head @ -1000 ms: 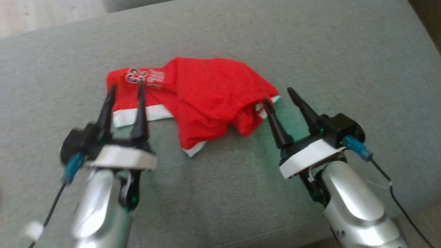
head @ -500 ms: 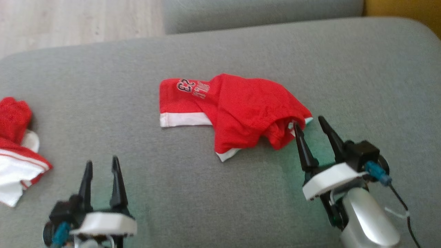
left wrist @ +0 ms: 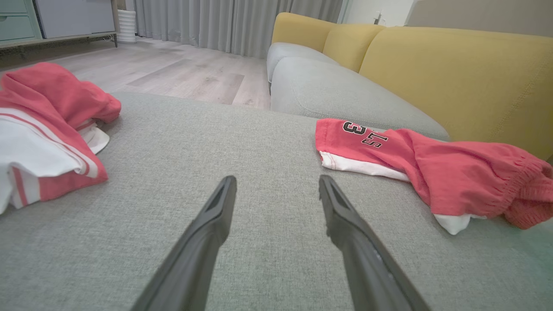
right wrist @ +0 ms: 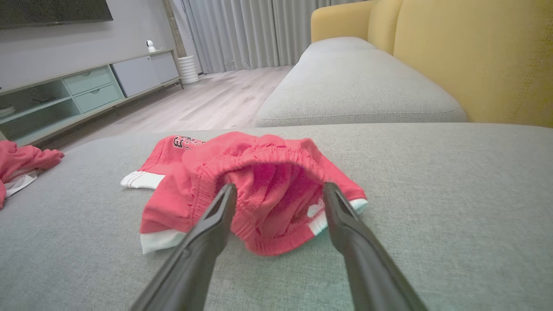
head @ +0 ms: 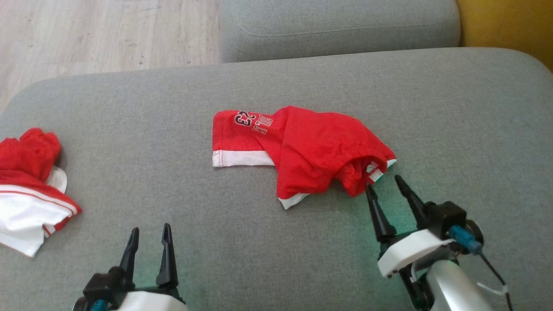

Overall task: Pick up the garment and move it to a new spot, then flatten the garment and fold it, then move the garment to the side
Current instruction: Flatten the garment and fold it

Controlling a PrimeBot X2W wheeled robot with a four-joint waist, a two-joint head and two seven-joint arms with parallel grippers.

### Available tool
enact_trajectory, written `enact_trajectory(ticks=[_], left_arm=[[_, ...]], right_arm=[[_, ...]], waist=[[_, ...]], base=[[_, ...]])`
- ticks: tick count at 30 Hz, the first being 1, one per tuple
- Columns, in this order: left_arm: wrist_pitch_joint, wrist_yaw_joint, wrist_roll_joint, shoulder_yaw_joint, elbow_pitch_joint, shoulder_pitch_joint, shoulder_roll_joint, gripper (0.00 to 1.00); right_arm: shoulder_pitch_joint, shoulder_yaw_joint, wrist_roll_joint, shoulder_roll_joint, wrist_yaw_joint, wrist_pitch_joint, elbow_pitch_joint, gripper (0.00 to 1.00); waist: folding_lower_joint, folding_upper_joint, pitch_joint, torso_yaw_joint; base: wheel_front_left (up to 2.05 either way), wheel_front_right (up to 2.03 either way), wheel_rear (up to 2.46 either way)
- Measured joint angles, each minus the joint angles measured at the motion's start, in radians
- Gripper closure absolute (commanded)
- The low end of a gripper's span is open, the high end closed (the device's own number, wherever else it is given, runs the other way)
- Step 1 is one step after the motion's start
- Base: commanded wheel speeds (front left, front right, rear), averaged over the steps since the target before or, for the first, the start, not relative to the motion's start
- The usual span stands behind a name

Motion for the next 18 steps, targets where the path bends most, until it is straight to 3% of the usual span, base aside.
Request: enact_trajectory(ticks=[11,18], left_arm=[[0.000,-0.001,-0.005,-0.027,-0.002,-0.005,0.000,0.00],[0.000,-0.001,-0.016,-0.055,-0.007,-0.053,0.000,0.00]], right_arm=[[-0.008,0.180,0.058,0.001,0.000,0.000,0.078,0.00],[-0.129,0.241,0.106,0.003,0.000,0.000,0.169,0.00]], waist=[[0.0000,0.0000,0.025,0.009],[0.0001,0.0000,0.065,0.052]], base=[[0.00,0.00,0.00],[0.00,0.00,0.00]])
